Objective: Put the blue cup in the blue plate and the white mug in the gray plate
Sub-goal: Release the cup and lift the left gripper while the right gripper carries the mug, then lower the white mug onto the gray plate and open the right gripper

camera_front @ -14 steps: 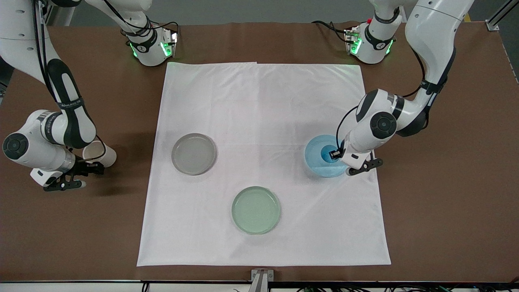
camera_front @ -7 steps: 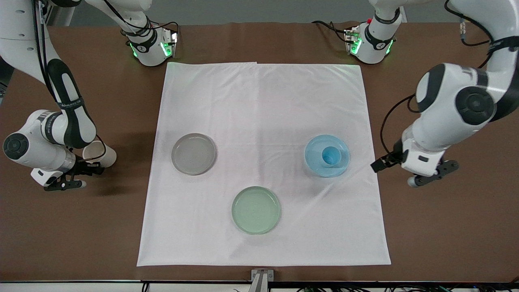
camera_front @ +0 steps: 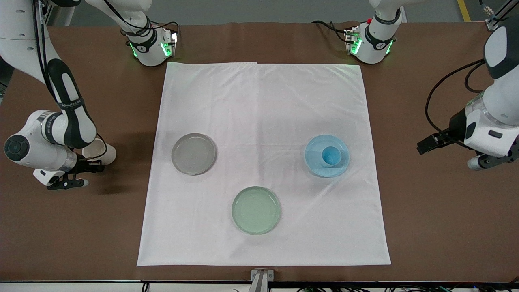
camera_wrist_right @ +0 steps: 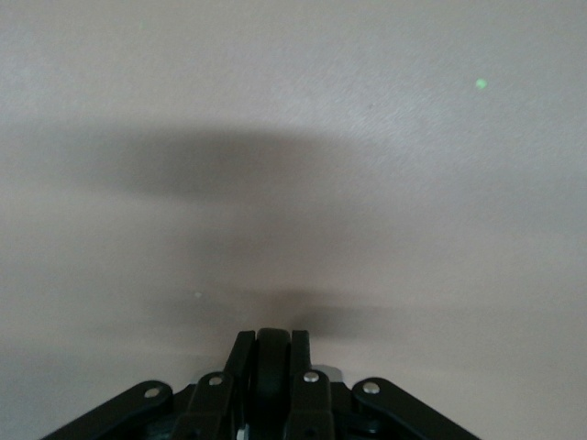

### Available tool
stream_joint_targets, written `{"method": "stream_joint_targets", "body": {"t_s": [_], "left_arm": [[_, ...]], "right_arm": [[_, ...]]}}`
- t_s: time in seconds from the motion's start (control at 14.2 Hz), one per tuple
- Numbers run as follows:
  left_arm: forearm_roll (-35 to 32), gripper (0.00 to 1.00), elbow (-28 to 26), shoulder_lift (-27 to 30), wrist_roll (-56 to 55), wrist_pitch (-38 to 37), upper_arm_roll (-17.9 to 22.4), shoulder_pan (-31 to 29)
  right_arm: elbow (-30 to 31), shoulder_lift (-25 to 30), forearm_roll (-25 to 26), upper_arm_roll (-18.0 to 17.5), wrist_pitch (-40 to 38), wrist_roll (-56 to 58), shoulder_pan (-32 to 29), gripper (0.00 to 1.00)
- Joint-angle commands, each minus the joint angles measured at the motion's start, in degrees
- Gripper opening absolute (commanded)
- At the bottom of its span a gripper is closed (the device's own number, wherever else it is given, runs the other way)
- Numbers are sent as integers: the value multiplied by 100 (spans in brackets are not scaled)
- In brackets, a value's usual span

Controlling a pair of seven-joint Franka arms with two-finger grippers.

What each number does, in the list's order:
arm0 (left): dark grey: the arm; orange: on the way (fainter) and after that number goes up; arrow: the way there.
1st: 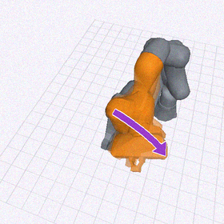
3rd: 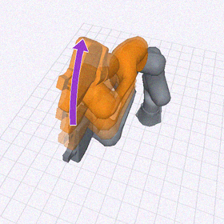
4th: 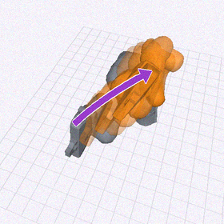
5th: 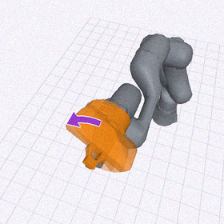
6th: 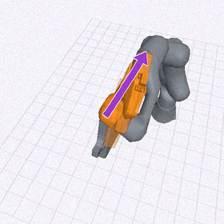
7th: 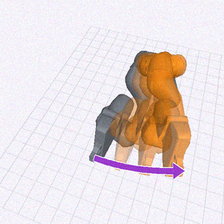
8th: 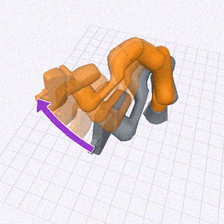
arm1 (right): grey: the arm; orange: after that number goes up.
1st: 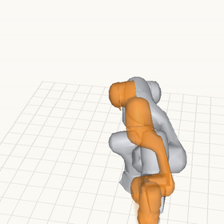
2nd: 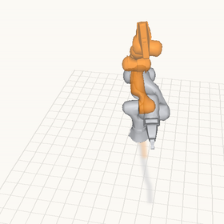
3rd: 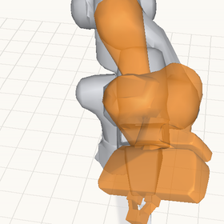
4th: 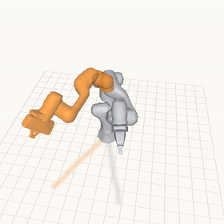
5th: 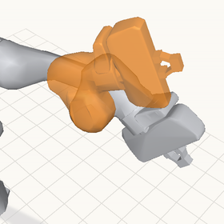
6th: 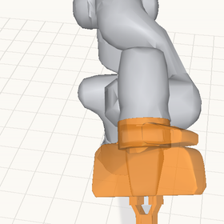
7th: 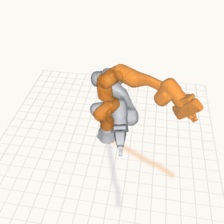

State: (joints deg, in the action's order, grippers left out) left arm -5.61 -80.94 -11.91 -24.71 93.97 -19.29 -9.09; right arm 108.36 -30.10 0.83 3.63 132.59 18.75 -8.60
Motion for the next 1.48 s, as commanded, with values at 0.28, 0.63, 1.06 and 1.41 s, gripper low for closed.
{"method": "stream_joint_targets", "body": {"t_s": [0.28,0.63,1.06,1.41], "left_arm": [[401,100,-115,892,1539,-1362,1207,856],[516,100,-834,1506,1680,-1337,1516,971],[587,100,-1600,2132,1671,-986,1516,1155],[508,100,-1539,2070,1706,-810,1472,1103]], "right_arm": [[-913,873,-100,-214,-2112,-903,751,2],[-861,910,-100,-214,-1949,-3119,2325,2],[-852,224,-276,-222,-700,-3658,2968,2],[-852,-136,-364,-222,-392,-3659,3057,2]]}}
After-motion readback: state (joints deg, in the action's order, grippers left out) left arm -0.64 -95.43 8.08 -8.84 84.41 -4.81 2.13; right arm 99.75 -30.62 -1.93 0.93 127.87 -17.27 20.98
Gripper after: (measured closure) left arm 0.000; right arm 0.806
